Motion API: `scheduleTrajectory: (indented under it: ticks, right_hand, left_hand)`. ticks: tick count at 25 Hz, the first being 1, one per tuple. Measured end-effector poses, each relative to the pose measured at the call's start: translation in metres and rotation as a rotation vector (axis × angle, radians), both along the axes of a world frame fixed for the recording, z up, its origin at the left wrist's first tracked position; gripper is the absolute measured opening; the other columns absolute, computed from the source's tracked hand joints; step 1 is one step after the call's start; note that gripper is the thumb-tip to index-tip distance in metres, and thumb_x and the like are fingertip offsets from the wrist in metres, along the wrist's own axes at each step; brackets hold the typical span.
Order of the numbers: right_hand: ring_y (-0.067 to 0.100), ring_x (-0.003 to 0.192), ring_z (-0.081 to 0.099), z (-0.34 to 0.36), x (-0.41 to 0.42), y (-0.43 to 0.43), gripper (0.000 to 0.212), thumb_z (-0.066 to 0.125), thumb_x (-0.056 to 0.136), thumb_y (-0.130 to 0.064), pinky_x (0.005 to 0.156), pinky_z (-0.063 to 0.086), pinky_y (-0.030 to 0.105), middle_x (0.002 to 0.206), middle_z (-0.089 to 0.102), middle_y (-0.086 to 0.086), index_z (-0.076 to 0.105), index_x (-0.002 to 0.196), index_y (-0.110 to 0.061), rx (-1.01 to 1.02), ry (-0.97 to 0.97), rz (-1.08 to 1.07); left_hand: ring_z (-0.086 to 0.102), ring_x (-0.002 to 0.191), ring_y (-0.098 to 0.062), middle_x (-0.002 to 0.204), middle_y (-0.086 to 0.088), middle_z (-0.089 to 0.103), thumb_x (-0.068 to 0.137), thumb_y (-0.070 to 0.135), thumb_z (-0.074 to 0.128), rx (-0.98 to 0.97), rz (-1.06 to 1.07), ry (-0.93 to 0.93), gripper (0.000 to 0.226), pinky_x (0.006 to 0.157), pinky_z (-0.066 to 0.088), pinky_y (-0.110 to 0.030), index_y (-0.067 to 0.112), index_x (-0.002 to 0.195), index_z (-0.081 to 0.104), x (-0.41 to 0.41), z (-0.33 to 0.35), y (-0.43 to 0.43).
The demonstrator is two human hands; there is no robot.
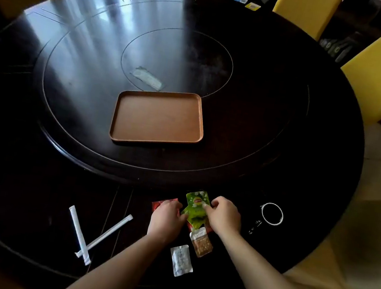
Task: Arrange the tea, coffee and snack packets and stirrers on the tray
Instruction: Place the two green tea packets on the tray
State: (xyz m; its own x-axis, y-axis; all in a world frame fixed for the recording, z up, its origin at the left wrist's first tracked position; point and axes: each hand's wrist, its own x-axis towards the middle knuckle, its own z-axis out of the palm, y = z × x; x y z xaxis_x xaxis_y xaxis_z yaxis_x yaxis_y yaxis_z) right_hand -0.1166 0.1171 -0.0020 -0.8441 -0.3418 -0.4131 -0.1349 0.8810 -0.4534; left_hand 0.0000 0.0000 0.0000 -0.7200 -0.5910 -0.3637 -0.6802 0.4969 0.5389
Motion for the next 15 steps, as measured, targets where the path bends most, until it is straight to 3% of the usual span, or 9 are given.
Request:
scheduleTrajectory:
  ticks: [2,5,11,15]
  right_hand:
    - [0.023,0.096,0.065,0.002,-0.001,-0.001,0.045,0.068,0.081,-0.054,0.07,0.05,0.031,0.109,0.064,-0.001,0.063,0.109,-0.02,0.053,0.003,-0.002]
    - [0.023,0.096,0.066,0.002,0.0,-0.002,0.051,0.074,0.075,-0.055,0.065,0.045,0.03,0.104,0.065,-0.002,0.059,0.109,-0.02,0.09,-0.009,0.016]
    - [0.017,0.086,0.07,-0.004,-0.007,0.011,0.018,0.074,0.081,-0.035,0.068,0.054,0.029,0.08,0.069,-0.006,0.07,0.091,-0.021,-0.027,-0.09,-0.036]
    - [0.009,0.072,0.064,0.002,-0.008,0.013,0.026,0.073,0.082,-0.044,0.057,0.045,0.022,0.075,0.064,-0.01,0.068,0.091,-0.021,-0.152,-0.123,-0.042]
  left_hand:
    - [0.064,0.099,-0.018,0.11,-0.003,0.066,0.088,0.037,0.069,-0.009,0.018,-0.025,0.036,0.076,0.045,-0.025,0.015,0.117,0.068,-0.006,0.001,0.0]
    - [0.064,0.093,-0.019,0.108,-0.002,0.062,0.085,0.038,0.073,-0.018,0.029,-0.068,0.036,0.072,0.046,-0.026,0.015,0.112,0.066,-0.012,0.0,0.003]
    - [0.062,0.088,-0.019,0.099,-0.002,0.063,0.078,0.033,0.079,-0.012,0.096,-0.095,0.03,0.072,0.051,-0.03,0.016,0.096,0.064,-0.018,-0.009,0.007]
    - [0.06,0.081,-0.013,0.09,0.001,0.066,0.075,0.03,0.08,0.015,0.109,-0.081,0.022,0.065,0.046,-0.025,0.018,0.087,0.066,-0.017,-0.013,0.006]
